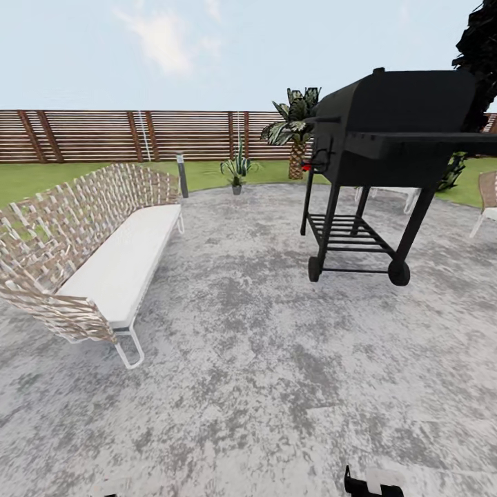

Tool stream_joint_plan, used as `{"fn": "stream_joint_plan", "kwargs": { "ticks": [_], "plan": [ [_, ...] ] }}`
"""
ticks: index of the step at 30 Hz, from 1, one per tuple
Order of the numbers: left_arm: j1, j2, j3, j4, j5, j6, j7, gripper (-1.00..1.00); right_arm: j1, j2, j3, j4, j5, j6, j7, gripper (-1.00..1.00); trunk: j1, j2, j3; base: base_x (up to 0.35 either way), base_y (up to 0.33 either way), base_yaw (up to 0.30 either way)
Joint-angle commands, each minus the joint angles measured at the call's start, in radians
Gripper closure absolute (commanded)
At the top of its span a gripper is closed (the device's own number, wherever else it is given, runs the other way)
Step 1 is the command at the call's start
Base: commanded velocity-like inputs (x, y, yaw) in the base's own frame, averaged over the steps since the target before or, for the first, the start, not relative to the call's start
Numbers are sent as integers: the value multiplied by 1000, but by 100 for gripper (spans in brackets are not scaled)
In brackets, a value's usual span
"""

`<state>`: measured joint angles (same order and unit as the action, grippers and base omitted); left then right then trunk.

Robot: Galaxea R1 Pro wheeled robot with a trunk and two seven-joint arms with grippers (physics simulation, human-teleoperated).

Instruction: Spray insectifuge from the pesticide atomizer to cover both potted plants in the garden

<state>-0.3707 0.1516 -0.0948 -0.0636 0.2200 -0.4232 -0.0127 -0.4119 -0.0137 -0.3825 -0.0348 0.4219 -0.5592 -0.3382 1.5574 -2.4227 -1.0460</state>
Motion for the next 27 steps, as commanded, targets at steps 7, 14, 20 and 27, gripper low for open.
{"fn": "stream_joint_plan", "kwargs": {
  "ticks": [7,14,20,27],
  "plan": [
    [-1,0,-8,1,10,-3,-1,100,-1,1,-6,2,11,-2,-5,-100,0,0,-1,339,0,0],
    [-1,0,-8,1,10,-3,-1,100,-1,1,-6,1,11,-2,-5,-100,0,0,-1,339,0,0],
    [-1,0,-8,1,10,-3,-1,100,-1,1,-6,1,11,-2,-5,-100,0,0,-1,339,0,0],
    [-1,0,-8,1,10,-3,-1,100,-1,1,-6,1,11,-2,-5,-100,0,0,-1,339,0,0]
  ]
}}
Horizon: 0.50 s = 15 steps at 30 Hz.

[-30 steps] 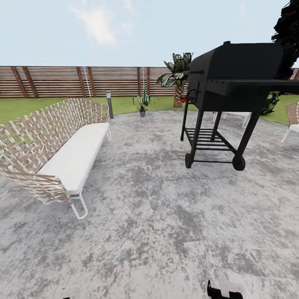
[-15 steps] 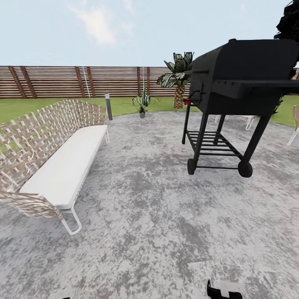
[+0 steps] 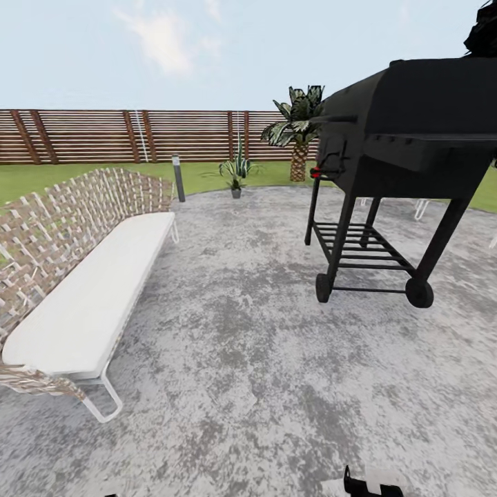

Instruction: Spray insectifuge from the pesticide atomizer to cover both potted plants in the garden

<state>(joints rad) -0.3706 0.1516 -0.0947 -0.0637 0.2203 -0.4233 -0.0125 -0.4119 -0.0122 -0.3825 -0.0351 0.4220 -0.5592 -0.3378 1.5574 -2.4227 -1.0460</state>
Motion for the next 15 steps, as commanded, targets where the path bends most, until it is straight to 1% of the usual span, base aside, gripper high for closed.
{"fn": "stream_joint_plan", "kwargs": {
  "ticks": [1,5,11,15],
  "plan": [
    [-1,0,-8,1,10,-3,-2,100,-1,0,-6,2,11,-2,-6,-100,0,0,-1,339,0,0],
    [-1,0,-8,1,10,-3,-2,100,-1,0,-6,1,11,-2,-6,-100,0,0,-1,339,0,18],
    [-1,0,-8,1,10,-3,-2,100,-1,0,-6,1,10,-2,-6,-100,0,0,-1,339,0,196],
    [-1,0,-8,1,10,-3,-1,100,-1,-2,-7,2,9,-4,-7,-100,0,0,-1,340,0,41]
  ]
}}
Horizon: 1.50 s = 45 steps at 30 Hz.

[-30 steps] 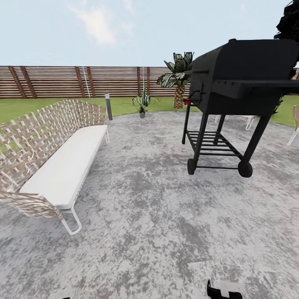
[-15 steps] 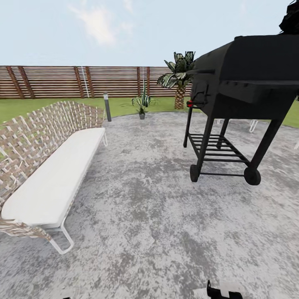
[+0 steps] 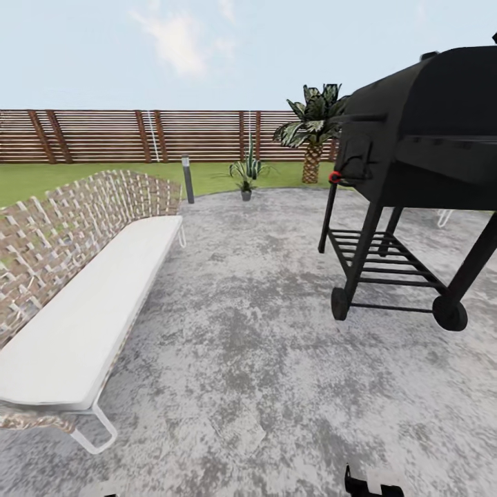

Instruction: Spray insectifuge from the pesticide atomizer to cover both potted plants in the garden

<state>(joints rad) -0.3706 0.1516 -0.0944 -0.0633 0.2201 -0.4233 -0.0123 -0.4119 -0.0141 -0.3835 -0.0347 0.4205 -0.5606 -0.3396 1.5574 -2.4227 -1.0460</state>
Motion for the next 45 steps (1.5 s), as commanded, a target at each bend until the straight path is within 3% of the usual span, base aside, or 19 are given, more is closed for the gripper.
{"fn": "stream_joint_plan", "kwargs": {
  "ticks": [1,45],
  "plan": [
    [-1,0,-8,1,10,-3,-2,100,-1,0,-6,2,11,-2,-5,-100,0,0,-1,340,0,10],
    [-1,0,-8,1,10,-3,-1,100,-1,0,-6,1,11,-1,-6,-100,0,0,-1,339,0,7]
  ]
}}
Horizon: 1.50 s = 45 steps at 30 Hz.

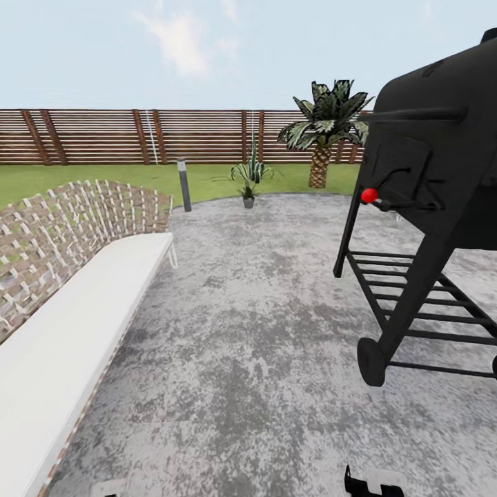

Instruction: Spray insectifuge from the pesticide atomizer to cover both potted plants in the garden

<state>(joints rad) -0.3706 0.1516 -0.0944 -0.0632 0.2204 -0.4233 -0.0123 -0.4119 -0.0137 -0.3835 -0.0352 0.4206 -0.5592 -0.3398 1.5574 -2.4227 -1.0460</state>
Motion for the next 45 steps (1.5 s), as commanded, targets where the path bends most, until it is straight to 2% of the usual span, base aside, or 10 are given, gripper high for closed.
{"fn": "stream_joint_plan", "kwargs": {
  "ticks": [1,45],
  "plan": [
    [-1,0,-8,1,10,-3,-2,100,-1,0,-6,1,11,-2,-5,-100,0,0,-1,339,0,0],
    [-1,0,-8,1,10,-3,-2,100,-1,-3,-6,2,12,-2,-4,-100,0,0,-1,340,0,24]
  ]
}}
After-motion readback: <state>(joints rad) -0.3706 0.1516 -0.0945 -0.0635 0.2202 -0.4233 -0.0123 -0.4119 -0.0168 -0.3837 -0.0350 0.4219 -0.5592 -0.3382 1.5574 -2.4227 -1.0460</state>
